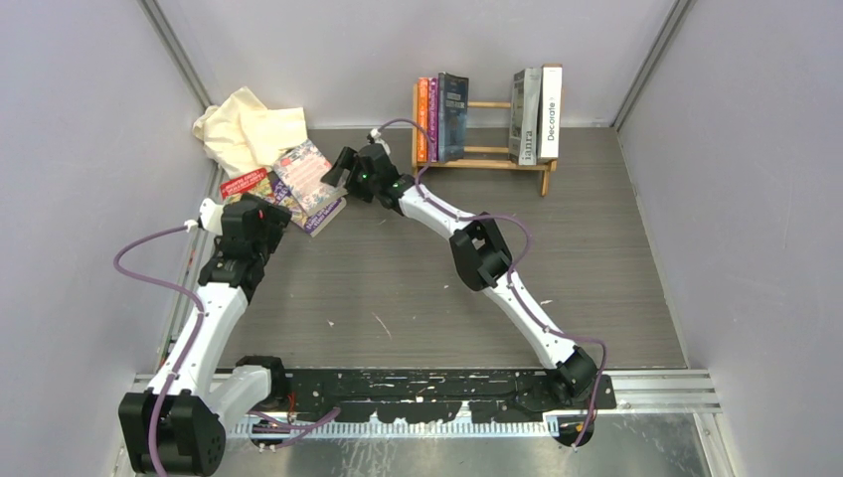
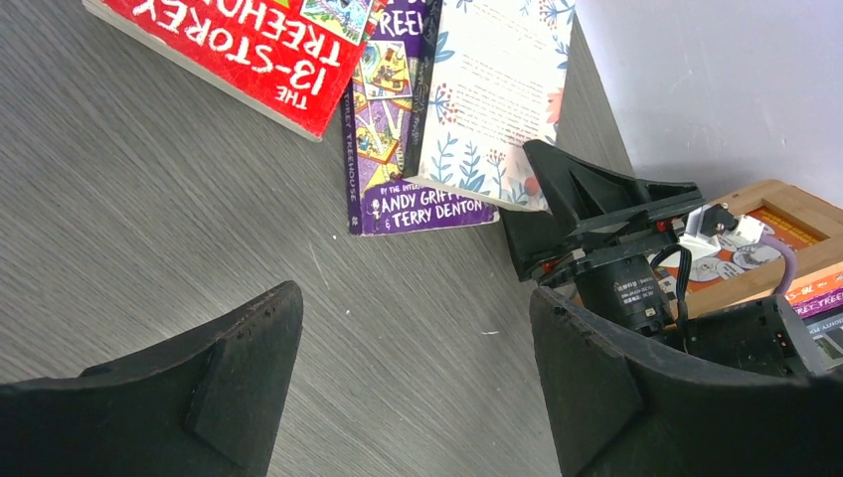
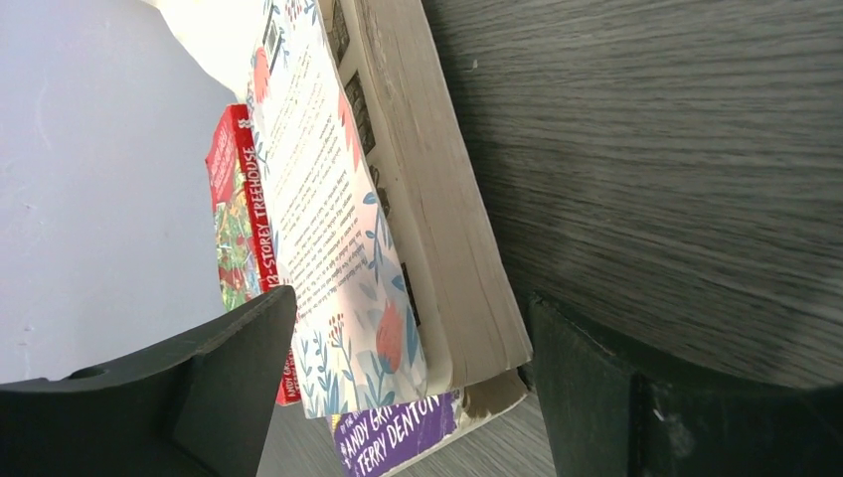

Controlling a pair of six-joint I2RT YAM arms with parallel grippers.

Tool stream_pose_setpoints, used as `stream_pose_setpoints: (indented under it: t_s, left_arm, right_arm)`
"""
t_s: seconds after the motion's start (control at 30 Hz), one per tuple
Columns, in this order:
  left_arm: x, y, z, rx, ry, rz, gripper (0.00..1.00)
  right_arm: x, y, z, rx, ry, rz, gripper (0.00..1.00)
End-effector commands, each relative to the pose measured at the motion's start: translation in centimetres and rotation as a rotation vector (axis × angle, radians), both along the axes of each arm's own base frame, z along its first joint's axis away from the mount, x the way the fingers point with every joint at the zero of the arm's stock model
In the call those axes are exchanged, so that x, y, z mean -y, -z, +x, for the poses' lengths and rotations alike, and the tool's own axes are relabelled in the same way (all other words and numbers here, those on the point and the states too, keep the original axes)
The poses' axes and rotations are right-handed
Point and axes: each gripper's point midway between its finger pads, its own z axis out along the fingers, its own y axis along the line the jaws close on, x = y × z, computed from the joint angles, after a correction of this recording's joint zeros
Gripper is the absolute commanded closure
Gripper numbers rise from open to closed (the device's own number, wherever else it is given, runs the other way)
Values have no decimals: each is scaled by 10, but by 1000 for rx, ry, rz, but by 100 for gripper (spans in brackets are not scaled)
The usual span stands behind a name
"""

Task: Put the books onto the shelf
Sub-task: Pick up the book from the center of the board.

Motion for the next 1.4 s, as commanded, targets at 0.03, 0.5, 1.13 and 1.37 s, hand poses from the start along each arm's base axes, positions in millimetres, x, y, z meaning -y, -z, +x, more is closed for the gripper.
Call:
stream_pose_setpoints:
  t_s: [0.03,0.5,1.13,1.37]
  left_arm:
    - [-3,-15,5,72,-17,-11,16]
    - [-3,-8,2,66,-20,-19,16]
    - [2,-13,1,101,-15,-67,14]
    - [12,-14,8,137,16,-121,9]
  right_arm:
    - [-18,-28,-1,35,-6,114,11]
    - [-14,-39,2,60,39,182,46]
    - [33,-86,8,155,123,120,92]
    - [41,-121,-12,178,74,134,99]
